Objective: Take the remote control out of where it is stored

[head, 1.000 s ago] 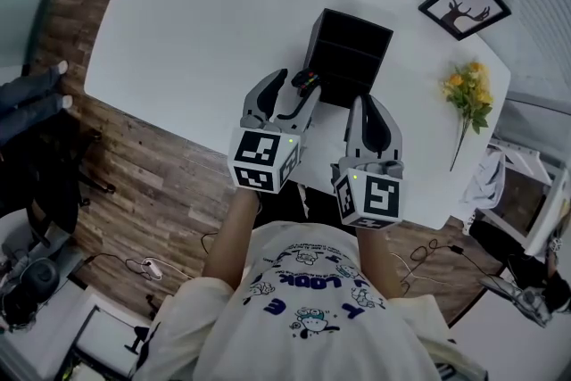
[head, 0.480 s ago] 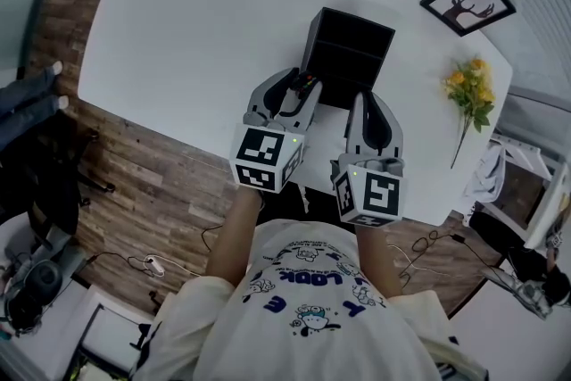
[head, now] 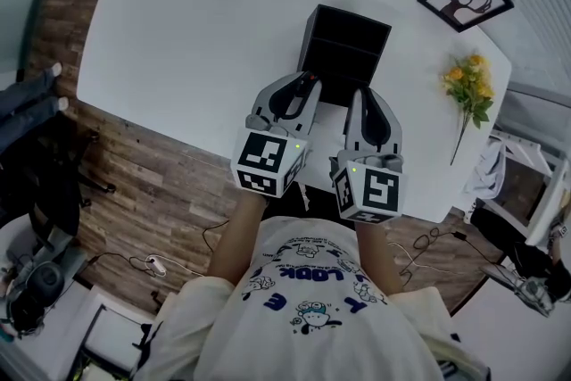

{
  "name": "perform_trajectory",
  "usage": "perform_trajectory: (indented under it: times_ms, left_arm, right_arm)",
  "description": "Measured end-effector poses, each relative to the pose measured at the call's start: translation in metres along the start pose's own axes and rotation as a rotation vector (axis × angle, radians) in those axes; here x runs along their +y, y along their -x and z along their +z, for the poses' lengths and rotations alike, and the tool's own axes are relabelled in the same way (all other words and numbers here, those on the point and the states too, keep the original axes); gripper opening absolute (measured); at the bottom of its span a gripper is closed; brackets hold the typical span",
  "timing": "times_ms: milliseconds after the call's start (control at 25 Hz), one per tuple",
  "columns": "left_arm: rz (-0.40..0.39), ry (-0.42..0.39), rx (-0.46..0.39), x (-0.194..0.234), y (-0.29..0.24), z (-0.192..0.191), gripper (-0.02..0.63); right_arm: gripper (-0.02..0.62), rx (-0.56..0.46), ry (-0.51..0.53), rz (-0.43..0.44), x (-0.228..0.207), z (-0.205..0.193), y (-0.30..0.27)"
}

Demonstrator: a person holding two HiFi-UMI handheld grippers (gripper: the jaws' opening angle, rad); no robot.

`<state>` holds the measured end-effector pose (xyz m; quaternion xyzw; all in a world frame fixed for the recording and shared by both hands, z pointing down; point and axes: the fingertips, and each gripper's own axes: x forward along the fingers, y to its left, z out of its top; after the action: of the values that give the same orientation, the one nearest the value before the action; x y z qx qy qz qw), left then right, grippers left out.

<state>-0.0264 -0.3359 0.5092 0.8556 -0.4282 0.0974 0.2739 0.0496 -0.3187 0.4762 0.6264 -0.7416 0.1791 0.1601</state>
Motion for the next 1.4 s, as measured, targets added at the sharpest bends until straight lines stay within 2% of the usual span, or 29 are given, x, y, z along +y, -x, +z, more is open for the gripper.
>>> perform_trajectory:
  times_ms: [160,320,840,1120,1400]
  left_arm:
    - [0.007,-0.035,-0.010,-0.007,0.003,0.006,0.069]
    - [0.008,-0.012,-0.039,-0.012,0.006,0.013,0.069]
    - [0.057,-0.024,-0.135,-0.035,0.048,0.056,0.069]
    - [0.132,-0.038,-0.204,-0.040,0.088,0.072,0.069]
    - [0.237,-0.015,-0.251,-0.027,0.127,0.074,0.069]
  right_arm:
    - [0.041,-0.013,-0.003,0.003,0.000,0.004,0.004]
    - [0.041,-0.020,-0.007,0.003,-0.004,0.007,0.008]
    - [0.041,-0.105,-0.005,0.044,-0.002,0.038,0.032]
    - [0.041,-0.151,0.006,0.094,0.013,0.053,0.050]
    - [0.041,-0.170,0.027,0.157,0.037,0.059,0.062]
